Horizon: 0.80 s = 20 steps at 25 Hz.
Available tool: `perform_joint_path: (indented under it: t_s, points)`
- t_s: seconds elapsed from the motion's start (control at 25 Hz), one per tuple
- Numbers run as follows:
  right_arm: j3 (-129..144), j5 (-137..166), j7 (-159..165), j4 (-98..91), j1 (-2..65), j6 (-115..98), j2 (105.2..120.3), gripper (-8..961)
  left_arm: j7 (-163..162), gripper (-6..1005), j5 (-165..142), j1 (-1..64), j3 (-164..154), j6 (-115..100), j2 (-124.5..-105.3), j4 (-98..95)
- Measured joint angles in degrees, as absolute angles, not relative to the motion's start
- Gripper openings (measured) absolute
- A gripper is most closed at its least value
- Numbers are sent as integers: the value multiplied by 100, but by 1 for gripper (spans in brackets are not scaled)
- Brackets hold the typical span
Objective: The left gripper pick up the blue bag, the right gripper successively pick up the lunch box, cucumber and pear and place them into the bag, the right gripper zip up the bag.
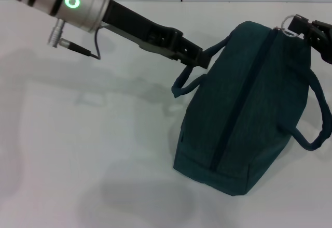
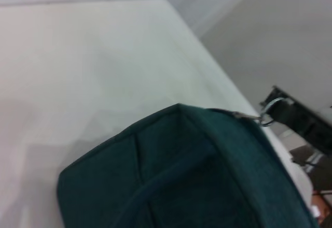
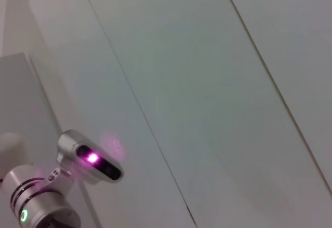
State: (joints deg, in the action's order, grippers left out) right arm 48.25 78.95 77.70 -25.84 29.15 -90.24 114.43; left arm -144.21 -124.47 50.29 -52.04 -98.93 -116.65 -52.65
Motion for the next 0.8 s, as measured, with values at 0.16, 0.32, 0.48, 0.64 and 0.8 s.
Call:
perform_joint_path:
  t_s: [0.16, 0.32, 0.48, 0.64, 0.8]
  points:
    - [4825, 7899, 7769, -2584, 2893, -9037, 11448, 43, -14445, 453, -12521, 5237, -5329, -9875, -11705, -5048]
    - [4825, 7902, 7762, -2584, 2855, -9052, 11461, 43, -14468, 454, -12555, 5330, -5460, -9871, -11725, -4956]
    - [4825, 7902, 7753, -2584, 2840, -9086, 11464, 44, -14524, 454, -12402, 5467, -5459, -9995, -11656, -4734]
    - [4825, 7902, 7752, -2584, 2838, -9122, 11468, 44, -14651, 454, -12194, 5528, -5451, -10197, -11615, -4712]
    - [4825, 7902, 7752, -2584, 2828, -9170, 11473, 44, -14737, 454, -12167, 5563, -5456, -10267, -11600, -4695]
